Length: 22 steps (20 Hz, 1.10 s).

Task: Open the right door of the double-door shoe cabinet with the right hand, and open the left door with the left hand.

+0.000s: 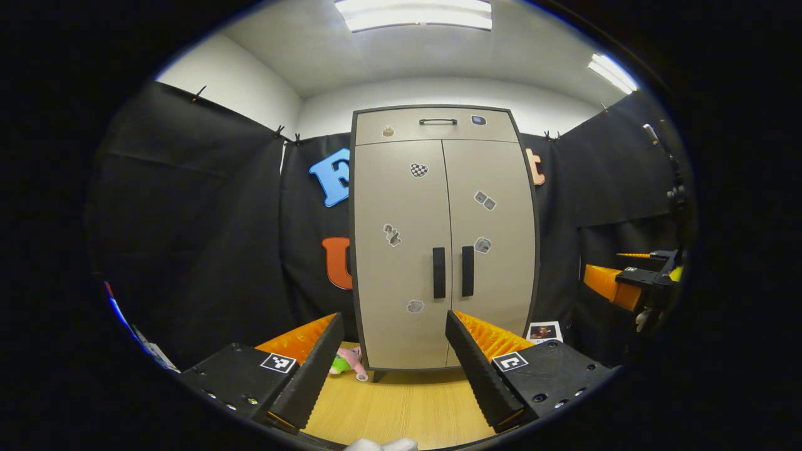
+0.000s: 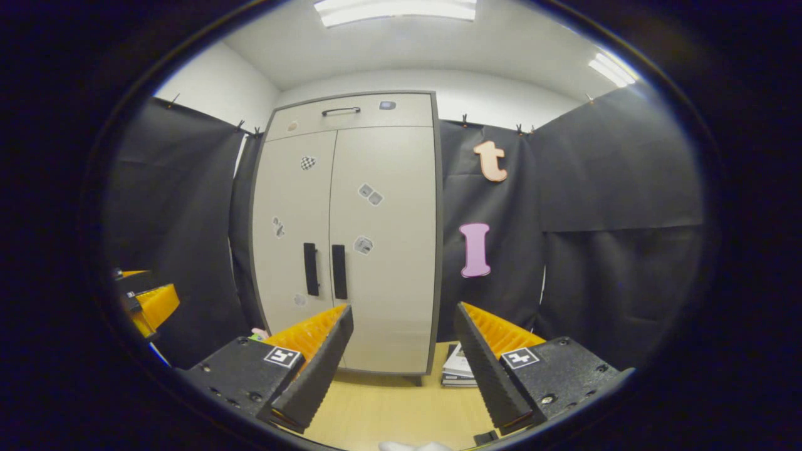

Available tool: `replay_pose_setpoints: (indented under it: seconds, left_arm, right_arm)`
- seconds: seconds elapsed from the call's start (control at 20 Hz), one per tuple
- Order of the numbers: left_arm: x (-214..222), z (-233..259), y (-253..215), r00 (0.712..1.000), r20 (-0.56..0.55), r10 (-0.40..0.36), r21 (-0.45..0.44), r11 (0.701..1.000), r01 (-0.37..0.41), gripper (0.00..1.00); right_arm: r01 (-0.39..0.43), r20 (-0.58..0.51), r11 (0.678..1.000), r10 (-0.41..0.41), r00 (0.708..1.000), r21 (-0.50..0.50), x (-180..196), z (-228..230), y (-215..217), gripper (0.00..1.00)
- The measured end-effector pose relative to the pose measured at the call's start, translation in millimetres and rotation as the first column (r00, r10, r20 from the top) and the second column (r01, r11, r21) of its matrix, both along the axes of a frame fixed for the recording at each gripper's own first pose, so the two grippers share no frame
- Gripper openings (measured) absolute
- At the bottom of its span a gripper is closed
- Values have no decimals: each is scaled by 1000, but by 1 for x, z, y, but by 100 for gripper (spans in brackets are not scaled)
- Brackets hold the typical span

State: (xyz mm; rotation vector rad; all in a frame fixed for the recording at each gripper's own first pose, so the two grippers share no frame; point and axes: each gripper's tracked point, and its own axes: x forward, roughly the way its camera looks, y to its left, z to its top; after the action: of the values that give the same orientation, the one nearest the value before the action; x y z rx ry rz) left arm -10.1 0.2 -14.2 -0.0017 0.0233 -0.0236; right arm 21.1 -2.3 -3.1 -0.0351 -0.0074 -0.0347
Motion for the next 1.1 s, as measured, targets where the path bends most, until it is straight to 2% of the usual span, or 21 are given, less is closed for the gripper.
replay_pose_setpoints:
  seconds: [0.3,0.65,0.95,1.1]
  left_arm:
    - [-4,-9,11,999,-25,35,-8,999,-35,98]
    - [-10,-14,32,994,-35,100,0,995,-101,98]
    - [-7,-15,37,989,-47,142,-2,990,-142,98]
    - [-3,-14,40,986,-52,156,-7,988,-157,98]
  right_arm:
    - [-35,-1,999,35,999,-19,57,-2,28,100]
    - [-89,22,996,90,996,-28,158,7,92,99]
    - [-61,-22,997,61,998,-41,247,-8,119,95]
    - [-43,-48,998,41,998,-47,281,-16,122,89]
